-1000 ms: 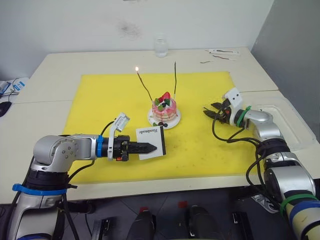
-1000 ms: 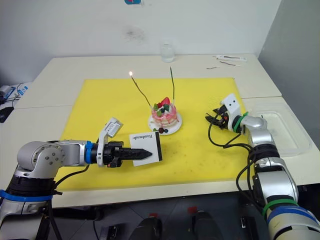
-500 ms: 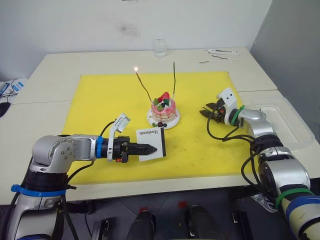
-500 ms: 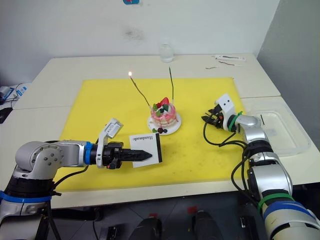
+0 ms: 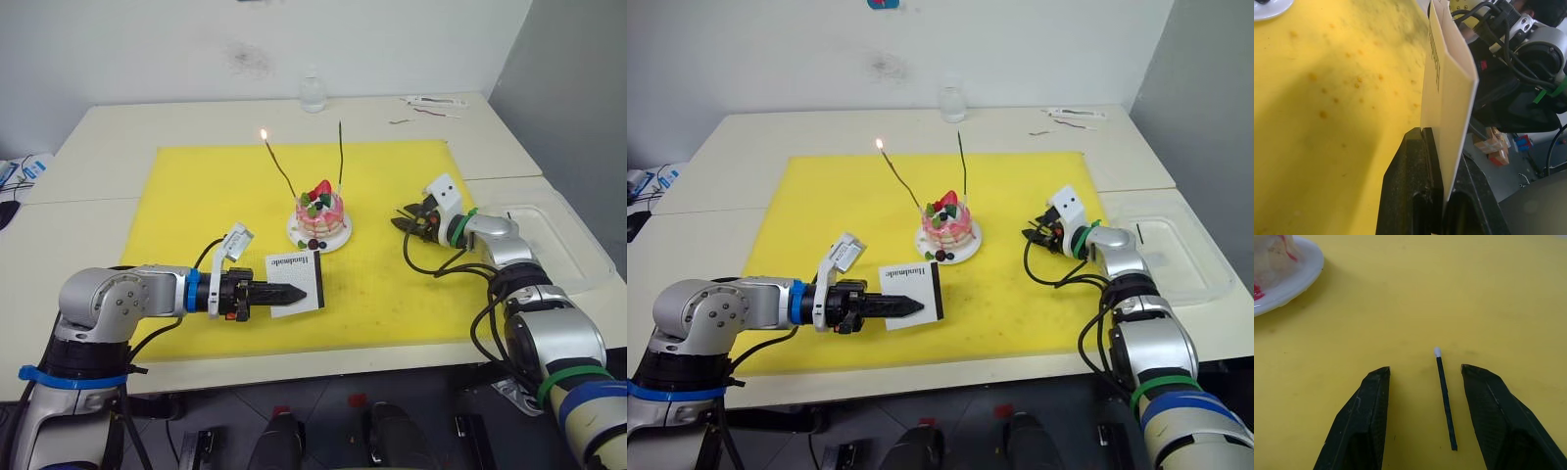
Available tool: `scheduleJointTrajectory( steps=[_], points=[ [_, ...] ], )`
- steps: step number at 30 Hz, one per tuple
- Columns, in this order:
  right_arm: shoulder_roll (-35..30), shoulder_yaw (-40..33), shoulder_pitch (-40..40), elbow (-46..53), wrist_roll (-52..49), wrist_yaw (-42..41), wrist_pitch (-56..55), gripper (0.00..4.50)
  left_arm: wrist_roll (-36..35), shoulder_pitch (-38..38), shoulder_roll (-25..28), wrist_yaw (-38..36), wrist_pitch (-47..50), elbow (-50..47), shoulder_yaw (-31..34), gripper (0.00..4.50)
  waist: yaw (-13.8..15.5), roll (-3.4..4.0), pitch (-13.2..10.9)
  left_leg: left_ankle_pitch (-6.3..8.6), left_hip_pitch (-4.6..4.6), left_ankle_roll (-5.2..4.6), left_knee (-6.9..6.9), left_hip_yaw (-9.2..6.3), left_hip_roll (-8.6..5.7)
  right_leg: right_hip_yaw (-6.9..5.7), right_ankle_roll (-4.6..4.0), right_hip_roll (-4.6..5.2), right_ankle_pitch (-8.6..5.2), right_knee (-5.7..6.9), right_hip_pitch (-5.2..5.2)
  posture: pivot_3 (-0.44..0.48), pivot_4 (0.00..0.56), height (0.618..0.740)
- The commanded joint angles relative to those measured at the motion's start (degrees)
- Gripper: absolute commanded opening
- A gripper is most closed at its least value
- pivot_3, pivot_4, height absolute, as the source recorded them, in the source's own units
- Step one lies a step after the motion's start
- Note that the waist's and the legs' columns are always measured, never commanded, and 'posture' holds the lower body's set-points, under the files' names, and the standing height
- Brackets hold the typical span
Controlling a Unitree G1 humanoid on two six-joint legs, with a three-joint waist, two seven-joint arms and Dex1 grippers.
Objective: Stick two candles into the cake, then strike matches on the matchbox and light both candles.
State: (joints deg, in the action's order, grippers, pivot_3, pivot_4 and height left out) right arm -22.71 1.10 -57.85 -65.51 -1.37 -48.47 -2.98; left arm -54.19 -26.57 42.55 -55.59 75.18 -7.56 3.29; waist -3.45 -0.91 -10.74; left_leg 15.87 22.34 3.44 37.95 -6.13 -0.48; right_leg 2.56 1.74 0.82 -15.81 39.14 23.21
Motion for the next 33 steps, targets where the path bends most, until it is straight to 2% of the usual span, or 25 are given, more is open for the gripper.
scheduleJointTrajectory(
  steps=[1, 11, 14, 19, 25, 28, 30, 33],
  points=[
    [0.07, -1.22, -2.4, -0.42, -0.29, 0.5, -0.8, 2.41, -1.46, -0.24, 0.53, -0.01, 0.19, -1.8, 1.54, 0.0, 0.0, 0.0, 0.0, 0.0, 0.0, 0.0, 0.0, 0.0, 0.0, 0.0, 0.0, 0.0, 0.0, 0.0, 0.0, 0.0, 0.15, 0.74],
    [0.67, -0.88, -2.76, -2.21, 0.29, 1.72, -1.39, 2.41, -1.68, 0.03, 0.17, 0.33, 0.64, -2.19, 1.84, 0.0, -0.03, 0.0, 0.0, 0.0, 0.0, 0.0, -0.01, 0.0, 0.0, 0.0, -0.01, 0.0, 0.0, 0.0, 0.0, 0.0, 0.15, 0.74],
    [0.49, -0.81, -2.42, -2.25, 0.52, 2.58, -1.11, 1.81, -1.77, 0.26, 0.02, 0.76, 0.79, -2.36, 2.06, 0.0, -0.03, 0.0, 0.0, 0.0, 0.0, 0.0, 0.0, 0.0, 0.0, 0.0, -0.01, 0.0, 0.01, 0.01, 0.0, 0.0, 0.15, 0.74],
    [0.0, -0.9, -1.76, -1.73, 0.36, 2.66, -0.93, 0.03, -2.49, 0.83, -0.08, 1.53, 0.95, -2.76, 2.24, 0.0, -0.04, 0.0, 0.0, 0.0, 0.0, 0.0, 0.0, 0.0, 0.0, 0.0, -0.01, 0.0, 0.01, 0.01, 0.0, 0.0, 0.15, 0.74],
    [-0.45, -0.97, -0.85, 0.25, -0.11, 1.72, -0.71, 0.03, -2.63, 0.88, -0.29, 1.91, 0.7, -2.6, 1.95, 0.0, -0.04, 0.0, 0.0, 0.0, -0.01, 0.01, 0.0, -0.01, -0.01, 0.0, -0.01, 0.0, 0.01, 0.02, 0.0, 0.0, 0.15, 0.74],
    [-0.85, -1.23, -0.01, 5.24, -1.46, -0.78, 0.67, 0.03, -2.71, 0.63, -0.45, 2.15, 0.69, -2.37, 1.92, 0.0, -0.03, 0.0, 0.0, 0.0, 0.0, 0.01, 0.0, -0.01, -0.01, 0.0, -0.01, 0.0, 0.01, 0.01, 0.0, 0.0, 0.15, 0.74],
    [-1.69, -0.65, 1.95, 12.92, -2.43, -3.94, 3.03, 0.03, -3.11, 0.24, -0.9, 2.82, 1.18, -1.94, 2.41, 0.0, 0.0, 0.0, 0.0, 0.0, 0.0, 0.0, -0.01, -0.01, -0.01, 0.0, -0.01, 0.0, 0.01, 0.0, 0.0, 0.0, 0.15, 0.74],
    [-5.0, 1.76, 7.79, 31.86, -3.96, -10.55, 8.25, 0.03, -4.15, -0.6, -1.69, 4.13, 2.56, -0.78, 3.72, 0.0, 0.2, 0.0, 0.0, 0.0, 0.02, 0.0, -0.01, -0.04, 0.0, -0.01, -0.01, 0.03, 0.01, -0.01, 0.0, 0.0, 0.15, 0.74]
  ],
)
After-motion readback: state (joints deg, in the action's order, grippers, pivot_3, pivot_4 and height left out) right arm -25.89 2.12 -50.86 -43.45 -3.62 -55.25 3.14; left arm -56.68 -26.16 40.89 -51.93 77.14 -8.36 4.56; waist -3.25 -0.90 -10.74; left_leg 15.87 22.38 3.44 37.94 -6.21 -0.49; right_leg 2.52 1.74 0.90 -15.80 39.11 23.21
